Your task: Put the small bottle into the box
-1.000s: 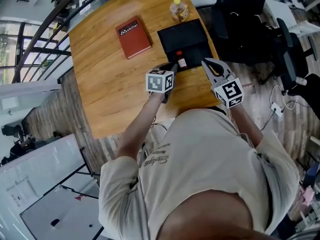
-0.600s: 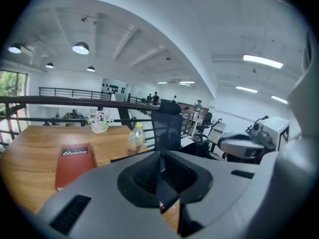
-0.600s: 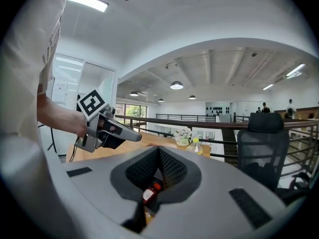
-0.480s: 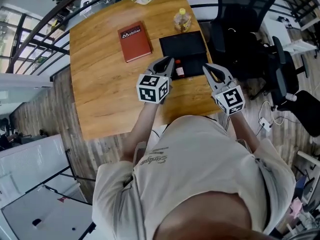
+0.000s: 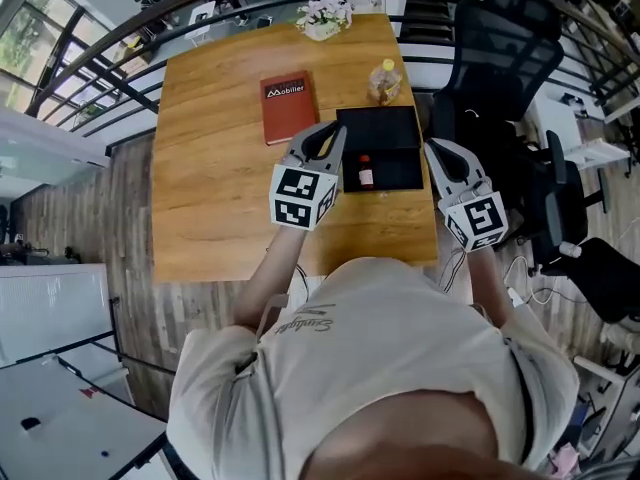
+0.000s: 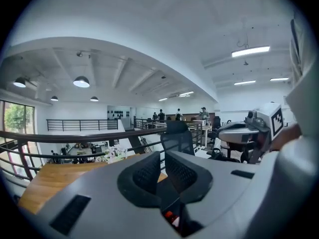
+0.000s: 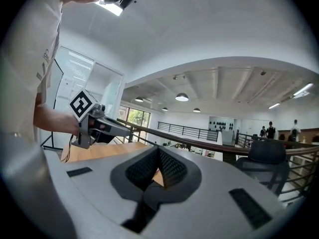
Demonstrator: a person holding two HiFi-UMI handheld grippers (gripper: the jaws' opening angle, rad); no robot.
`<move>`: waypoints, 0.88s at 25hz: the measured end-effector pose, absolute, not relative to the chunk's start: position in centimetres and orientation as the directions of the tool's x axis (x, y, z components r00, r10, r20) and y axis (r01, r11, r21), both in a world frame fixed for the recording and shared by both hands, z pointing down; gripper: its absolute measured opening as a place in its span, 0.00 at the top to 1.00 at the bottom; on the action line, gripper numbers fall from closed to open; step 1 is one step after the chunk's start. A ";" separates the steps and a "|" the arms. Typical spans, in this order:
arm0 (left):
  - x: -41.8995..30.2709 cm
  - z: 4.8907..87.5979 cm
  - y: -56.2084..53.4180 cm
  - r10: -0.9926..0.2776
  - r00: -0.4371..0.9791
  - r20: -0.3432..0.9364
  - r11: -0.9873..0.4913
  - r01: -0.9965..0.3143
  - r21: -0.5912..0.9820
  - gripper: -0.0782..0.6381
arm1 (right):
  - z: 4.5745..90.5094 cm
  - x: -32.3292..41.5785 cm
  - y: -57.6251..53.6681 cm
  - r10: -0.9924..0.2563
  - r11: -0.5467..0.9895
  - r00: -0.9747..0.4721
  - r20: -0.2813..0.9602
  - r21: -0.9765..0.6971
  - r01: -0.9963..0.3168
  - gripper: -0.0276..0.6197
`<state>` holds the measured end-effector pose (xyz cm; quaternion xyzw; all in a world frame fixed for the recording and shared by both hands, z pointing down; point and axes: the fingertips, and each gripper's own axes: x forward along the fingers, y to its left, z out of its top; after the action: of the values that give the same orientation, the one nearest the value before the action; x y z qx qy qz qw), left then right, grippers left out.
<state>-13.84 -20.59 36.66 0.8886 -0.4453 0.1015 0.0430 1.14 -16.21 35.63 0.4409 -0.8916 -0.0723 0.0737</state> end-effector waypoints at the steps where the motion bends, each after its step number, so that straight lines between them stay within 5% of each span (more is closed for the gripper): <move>1: -14.1 36.1 -20.7 -0.792 0.574 0.208 -0.590 -0.807 -0.019 0.84 | 35.1 1.1 -16.3 -0.795 0.602 -0.603 0.063 0.196 -0.774 0.97; 22: -20.0 32.0 -20.3 -0.883 0.437 0.171 -0.446 -0.895 -0.014 0.84 | 28.5 -1.4 -17.4 -0.733 0.656 -0.679 -0.036 0.224 -0.720 0.97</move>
<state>-20.01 -20.30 31.98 0.8469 -0.5248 0.0766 0.0393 -1.37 -17.36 28.48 0.3995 -0.9096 -0.1103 0.0288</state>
